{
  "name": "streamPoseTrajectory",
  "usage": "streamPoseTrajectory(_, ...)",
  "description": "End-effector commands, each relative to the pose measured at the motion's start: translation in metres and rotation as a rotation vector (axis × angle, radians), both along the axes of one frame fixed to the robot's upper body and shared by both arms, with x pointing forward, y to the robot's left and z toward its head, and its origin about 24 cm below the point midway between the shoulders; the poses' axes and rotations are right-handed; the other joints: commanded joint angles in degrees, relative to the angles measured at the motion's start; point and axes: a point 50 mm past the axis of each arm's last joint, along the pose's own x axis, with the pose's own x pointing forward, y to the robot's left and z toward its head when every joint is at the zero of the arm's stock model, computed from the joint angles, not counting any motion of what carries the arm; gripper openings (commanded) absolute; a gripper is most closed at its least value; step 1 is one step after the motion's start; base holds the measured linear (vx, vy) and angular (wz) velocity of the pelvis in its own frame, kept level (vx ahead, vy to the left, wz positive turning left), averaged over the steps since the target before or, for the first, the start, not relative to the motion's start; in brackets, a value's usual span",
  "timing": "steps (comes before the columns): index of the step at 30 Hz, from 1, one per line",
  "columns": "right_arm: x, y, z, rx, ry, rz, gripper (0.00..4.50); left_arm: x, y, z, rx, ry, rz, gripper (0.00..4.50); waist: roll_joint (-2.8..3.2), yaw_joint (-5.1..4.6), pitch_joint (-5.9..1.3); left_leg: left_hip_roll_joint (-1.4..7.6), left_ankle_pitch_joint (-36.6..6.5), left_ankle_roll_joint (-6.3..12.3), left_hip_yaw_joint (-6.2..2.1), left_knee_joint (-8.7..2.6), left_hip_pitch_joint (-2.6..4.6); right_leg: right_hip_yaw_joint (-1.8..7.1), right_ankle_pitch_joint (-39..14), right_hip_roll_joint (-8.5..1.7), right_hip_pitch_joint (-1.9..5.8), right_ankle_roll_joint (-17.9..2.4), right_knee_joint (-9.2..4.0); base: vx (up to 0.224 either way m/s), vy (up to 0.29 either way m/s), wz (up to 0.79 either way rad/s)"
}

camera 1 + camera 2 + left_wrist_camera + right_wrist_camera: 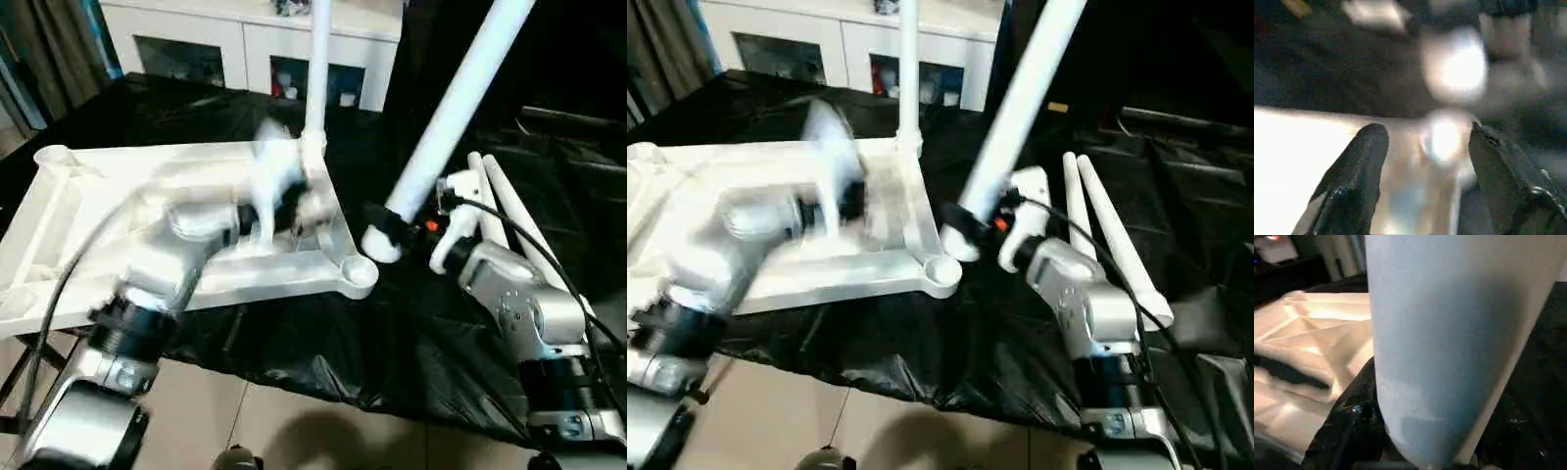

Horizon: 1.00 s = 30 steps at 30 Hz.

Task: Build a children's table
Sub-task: Pick table leg, then insert table leg to table base

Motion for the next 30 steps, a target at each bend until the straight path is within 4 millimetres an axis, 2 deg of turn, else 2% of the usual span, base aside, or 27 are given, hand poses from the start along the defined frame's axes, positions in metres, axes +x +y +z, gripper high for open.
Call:
streamPoseTrajectory(1, -0.001, -0.008, 0.004, -0.011, -0.010, -0.021, 1.91, 0.001, 0.002, -0.005, 0.048, 0.003, -0.035, 3.02, 0.94, -0.52, -4.69, 1.20, -11.18, -3.29, -0.44, -4.12, 1.06, 2.83, -10.42, -4.23, 3.24, -7.40, -3.81, 0.000, 0.000, 0.00)
streamPoseTrajectory(2, -0.001, -0.008, 0.003, -0.018, -0.016, -0.016, 1.91, 0.003, 0.003, -0.007, 0.046, 0.011, -0.029, 3.02, 0.89, -0.51, -4.70, 1.17, -11.27, -3.21, -0.44, -4.09, 0.98, 2.83, -10.47, -4.31, 3.33, -7.69, -3.84, 0.000, 0.000, 0.00)
streamPoseTrajectory(3, -0.002, -0.008, 0.003, -0.020, -0.017, -0.013, 1.91, 0.003, 0.003, -0.008, 0.048, 0.011, -0.027, 2.74, 0.92, -0.55, -4.69, 1.23, -11.53, -3.21, -0.44, -4.12, 1.02, 2.80, -10.56, -4.32, 3.30, -7.97, -3.82, 0.000, 0.000, 0.00)
streamPoseTrajectory(4, -0.003, -0.006, 0.001, -0.034, -0.023, -0.002, 1.91, 0.008, 0.007, -0.011, 0.067, 0.009, -0.014, 2.74, 1.38, -1.01, -4.52, 1.07, -13.30, -3.17, -0.39, -4.07, 1.12, 2.69, -10.86, -4.06, 3.13, -8.40, -4.32, 0.000, 0.000, 0.00)
streamPoseTrajectory(5, -0.003, -0.006, 0.001, -0.036, -0.024, 0.000, 1.91, 0.009, 0.008, -0.011, 0.071, 0.008, -0.013, 2.67, 1.26, -1.00, -4.65, 1.05, -13.40, -3.21, -0.49, -4.03, 1.11, 2.71, -10.85, -4.18, 3.41, -8.57, -4.02, 0.000, 0.000, 0.00)
streamPoseTrajectory(7, -0.005, -0.005, -0.002, -0.050, -0.024, 0.009, 1.91, 0.013, 0.014, -0.015, 0.101, 0.011, -0.003, 2.64, 1.27, -1.14, -4.62, 0.97, -12.86, -2.60, -0.48, -4.02, 0.92, 2.76, -11.63, -4.30, 3.44, -8.67, -4.16, 0.000, 0.000, 0.00)
streamPoseTrajectory(8, -0.005, -0.005, -0.003, -0.056, -0.026, 0.009, 1.91, 0.014, 0.016, -0.017, 0.117, 0.011, -0.006, 2.39, 1.91, -1.35, -4.58, 0.97, -13.43, -2.50, -0.52, -4.00, 0.99, 2.72, -12.49, -4.26, 3.31, -8.52, -4.48, 0.000, 0.000, 0.00)
streamPoseTrajectory(9, -0.006, -0.005, -0.004, -0.063, -0.024, 0.009, 1.91, 0.015, 0.019, -0.019, 0.124, 0.024, -0.013, 2.31, 1.61, -1.49, -4.63, 0.94, -13.45, -2.47, -0.49, -3.94, 1.00, 2.73, -12.40, -4.25, 3.44, -8.60, -4.32, 0.000, 0.000, 0.00)
streamPoseTrajectory(10, -0.006, -0.004, -0.005, -0.070, -0.022, 0.010, 1.91, 0.015, 0.021, -0.020, 0.127, 0.029, -0.016, 2.31, 1.62, -1.48, -4.61, 0.87, -12.94, -2.12, -0.48, -3.93, 0.83, 2.76, -12.91, -4.33, 3.59, -8.72, -4.35, 0.000, 0.000, 0.00)
streamPoseTrajectory(11, -0.007, -0.004, -0.006, -0.084, -0.019, 0.012, 1.91, 0.015, 0.024, -0.021, 0.126, 0.045, -0.026, 2.27, 2.09, -1.42, -4.58, 0.79, -12.52, -1.80, -0.49, -3.85, 0.82, 2.77, -13.52, -4.36, 3.48, -8.70, -4.45, 0.000, 0.000, 0.00)
streamPoseTrajectory(12, -0.008, -0.004, -0.007, -0.092, -0.018, 0.012, 1.91, 0.015, 0.025, -0.022, 0.125, 0.055, -0.031, 2.23, 1.93, -1.54, -4.72, 0.91, -12.24, -1.77, -0.51, -3.89, 0.76, 2.76, -13.43, -4.39, 3.66, -8.82, -4.35, 0.000, 0.000, 0.00)
streamPoseTrajectory(13, -0.008, -0.005, -0.007, -0.092, -0.018, 0.004, 1.91, 0.014, 0.028, -0.023, 0.124, 0.065, -0.038, 2.07, 2.35, -1.64, -4.70, 1.00, -12.32, -1.81, -0.59, -3.90, 0.78, 2.73, -13.21, -4.40, 3.55, -9.23, -4.22, 0.000, 0.000, 0.00)
streamPoseTrajectory(15, -0.008, -0.006, -0.007, -0.089, -0.019, -0.002, 1.91, 0.013, 0.029, -0.024, 0.122, 0.069, -0.044, 1.89, 2.21, -1.86, -4.68, 0.96, -12.81, -1.68, -0.52, -3.89, 0.85, 2.70, -13.76, -4.35, 3.50, -9.34, -4.37, 0.000, 0.000, 0.00)
streamPoseTrajectory(17, -0.008, -0.007, -0.006, -0.076, -0.020, -0.009, 1.91, 0.013, 0.031, -0.025, 0.119, 0.078, -0.045, 1.85, 2.39, -2.07, -4.61, 1.07, -13.60, -1.57, -0.52, -3.94, 0.95, 2.69, -14.92, -4.36, 3.39, -9.51, -4.47, 0.000, 0.000, 0.00)
streamPoseTrajectory(19, -0.007, -0.008, -0.005, -0.063, -0.022, -0.010, 1.91, 0.012, 0.035, -0.028, 0.108, 0.101, -0.053, 1.55, 2.42, -2.23, -4.58, 1.02, -13.99, -1.44, -0.54, -3.96, 0.99, 2.68, -15.26, -4.32, 3.36, -9.57, -4.61, 0.000, 0.000, 0.00)
streamPoseTrajectory(20, -0.007, -0.008, -0.005, -0.063, -0.023, -0.010, 1.91, 0.012, 0.036, -0.029, 0.108, 0.102, -0.055, 1.55, 2.40, -2.32, -4.56, 0.99, -13.99, -1.40, -0.51, -3.97, 0.93, 2.67, -15.31, -4.30, 3.40, -9.50, -4.62, 0.000, 0.000, 0.00)
streamPoseTrajectory(26, -0.006, -0.006, -0.004, -0.065, -0.026, -0.002, 1.91, 0.007, 0.043, -0.034, 0.123, 0.143, -0.086, 0.97, 2.25, -2.35, -4.65, 1.22, -13.40, -1.12, -0.52, -4.00, 1.02, 2.76, -13.61, -4.50, 3.36, -10.66, -4.29, 0.000, 0.000, 0.00)
streamPoseTrajectory(29, -0.005, -0.005, -0.004, -0.069, -0.028, 0.004, 1.91, 0.008, 0.048, -0.037, 0.145, 0.136, -0.066, 0.91, 2.32, -2.41, -4.58, 1.19, -13.65, -1.06, -0.53, -4.03, 1.00, 2.76, -14.23, -4.48, 3.37, -10.34, -4.38, 0.000, 0.000, 0.00)
streamPoseTrajectory(30, -0.004, -0.004, -0.004, -0.068, -0.029, 0.006, 1.91, 0.008, 0.049, -0.037, 0.150, 0.135, -0.059, 0.66, 2.23, -2.44, -4.53, 1.20, -13.98, -1.09, -0.51, -4.07, 1.06, 2.75, -14.99, -4.48, 3.31, -10.12, -4.47, 0.000, 0.000, 0.00)
